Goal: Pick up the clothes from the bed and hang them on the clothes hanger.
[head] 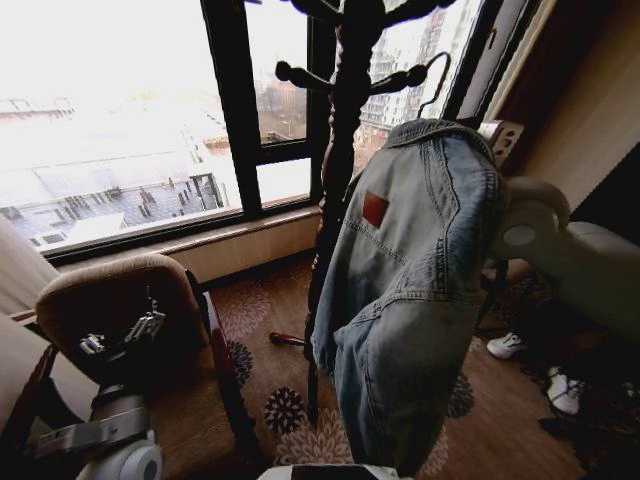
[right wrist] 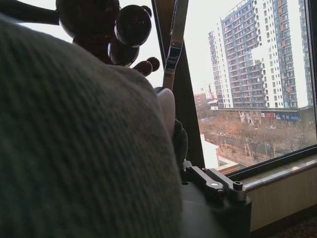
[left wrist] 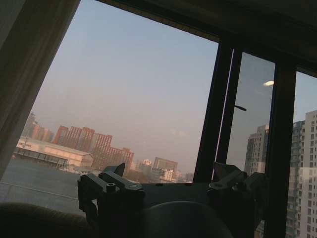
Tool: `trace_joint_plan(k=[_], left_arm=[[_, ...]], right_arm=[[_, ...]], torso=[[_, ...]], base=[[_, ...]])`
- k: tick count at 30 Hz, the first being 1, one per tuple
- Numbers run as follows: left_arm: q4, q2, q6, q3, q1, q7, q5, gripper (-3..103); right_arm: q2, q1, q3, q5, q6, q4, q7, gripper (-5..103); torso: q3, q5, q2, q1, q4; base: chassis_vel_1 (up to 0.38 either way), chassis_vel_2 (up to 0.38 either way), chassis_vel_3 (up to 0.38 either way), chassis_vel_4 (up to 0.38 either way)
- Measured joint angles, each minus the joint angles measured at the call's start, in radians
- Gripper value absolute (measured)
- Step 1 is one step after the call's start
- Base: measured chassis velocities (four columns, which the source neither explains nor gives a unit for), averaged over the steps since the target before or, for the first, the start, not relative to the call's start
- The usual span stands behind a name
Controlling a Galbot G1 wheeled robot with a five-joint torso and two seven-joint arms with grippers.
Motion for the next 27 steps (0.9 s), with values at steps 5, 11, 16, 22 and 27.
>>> trace_joint_plan(k=[5,11,16,22,27], left_arm=[[0.001,0.001,0.000,0.000,-0.001,0.001,0.000,100],[0.006,0.000,0.000,0.000,-0.007,0.001,0.000,100],[0.010,0.000,-0.002,-0.002,-0.010,0.002,-0.001,100],[0.017,0.005,-0.004,-0.008,-0.015,0.002,-0.007,100],[0.022,0.005,-0.005,-0.007,-0.022,0.002,-0.008,100]], right_arm=[[0.012,0.008,-0.005,0.003,0.000,-0.021,0.013,21],[0.050,0.050,-0.057,0.002,0.000,-0.049,0.019,21],[0.095,0.079,-0.096,-0.002,0.000,-0.062,0.040,21],[0.120,0.084,-0.116,-0.009,-0.002,-0.048,0.053,21],[0.106,0.092,-0.120,-0.009,-0.007,-0.013,0.043,21]], torso=[[0.000,0.0001,0.000,0.000,-0.0003],[0.000,0.0001,0.000,0.000,-0.0004],[0.000,0.0000,0.000,0.000,-0.0009],[0.000,0.0003,0.000,0.000,-0.0008],[0.000,0.0001,0.000,0.000,0.0000]], base=[[0.000,0.000,0.000,0.000],[0.000,0.000,0.000,0.000],[0.000,0.000,0.000,0.000],[0.000,0.000,0.000,0.000],[0.000,0.000,0.000,0.000]])
